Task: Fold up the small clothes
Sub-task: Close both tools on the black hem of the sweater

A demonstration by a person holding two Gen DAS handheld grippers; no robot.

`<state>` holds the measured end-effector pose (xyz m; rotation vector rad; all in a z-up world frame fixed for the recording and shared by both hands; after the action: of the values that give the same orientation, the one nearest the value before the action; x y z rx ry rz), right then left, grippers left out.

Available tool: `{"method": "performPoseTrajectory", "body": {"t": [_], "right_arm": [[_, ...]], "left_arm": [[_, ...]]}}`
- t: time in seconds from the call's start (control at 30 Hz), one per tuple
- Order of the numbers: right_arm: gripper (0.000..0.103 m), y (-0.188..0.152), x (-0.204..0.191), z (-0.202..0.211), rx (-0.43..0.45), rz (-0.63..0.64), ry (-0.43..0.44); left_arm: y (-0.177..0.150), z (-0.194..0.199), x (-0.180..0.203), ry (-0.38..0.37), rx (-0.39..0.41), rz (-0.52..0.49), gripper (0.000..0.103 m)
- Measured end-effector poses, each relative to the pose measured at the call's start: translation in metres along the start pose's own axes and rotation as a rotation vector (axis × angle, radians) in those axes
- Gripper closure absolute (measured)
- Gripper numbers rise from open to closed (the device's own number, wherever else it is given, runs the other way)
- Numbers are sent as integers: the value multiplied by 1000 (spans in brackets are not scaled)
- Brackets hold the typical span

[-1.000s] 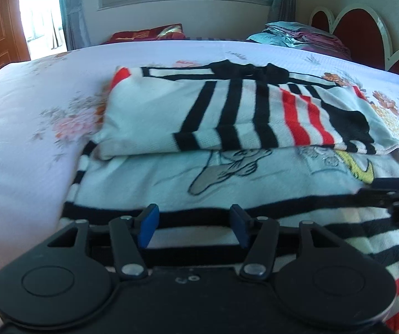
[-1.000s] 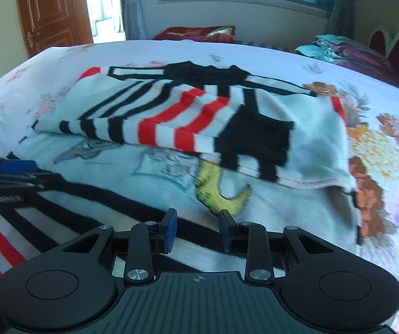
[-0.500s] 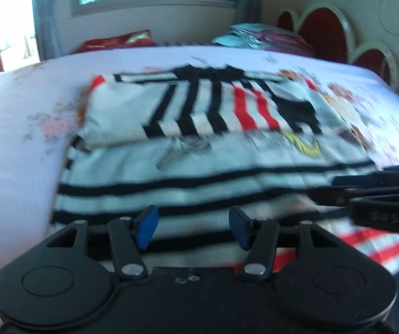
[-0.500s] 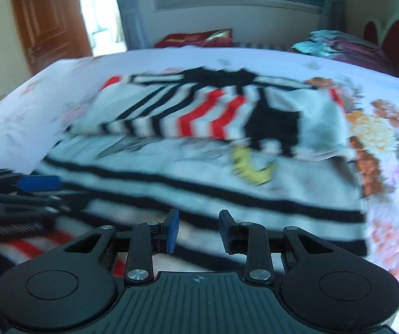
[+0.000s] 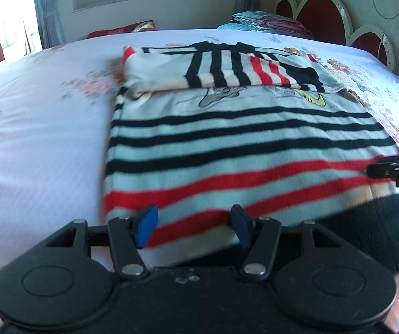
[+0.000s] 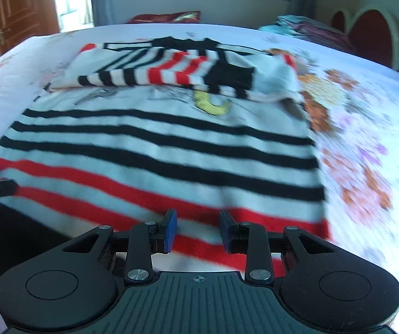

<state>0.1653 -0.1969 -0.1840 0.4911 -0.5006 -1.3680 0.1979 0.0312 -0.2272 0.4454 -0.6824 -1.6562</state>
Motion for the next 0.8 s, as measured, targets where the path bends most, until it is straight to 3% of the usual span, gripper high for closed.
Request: {"method": "performPoseTrajectory", "body": {"t": [0.4, 0.53, 0.63, 0.8], "right_arm": [[71, -37, 12, 45, 12, -84, -55], [67, -47, 23, 55, 4, -110, -88], [54, -57, 32, 62, 0, -137, -111], [54, -71, 39, 69, -21, -201, -91]], "left_arm": [[-20, 42, -16, 9, 18, 63, 44], [-32, 49, -29, 15, -15, 105, 44], [-43, 49, -33, -13, -52, 146, 47], [-51, 50, -33, -87, -80, 219, 50]]}}
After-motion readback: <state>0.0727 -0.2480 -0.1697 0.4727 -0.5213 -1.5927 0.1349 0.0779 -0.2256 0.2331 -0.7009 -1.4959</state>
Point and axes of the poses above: each gripper's, at about its wrist camera, not at the fingertips, and z roughly against the way its jaws point, x to its right, y to its top, the point moved 7 cm from there along -z, roughly the way its jaws point, and after that the axes turned 6 degrees about z, right-handed, at the moved point
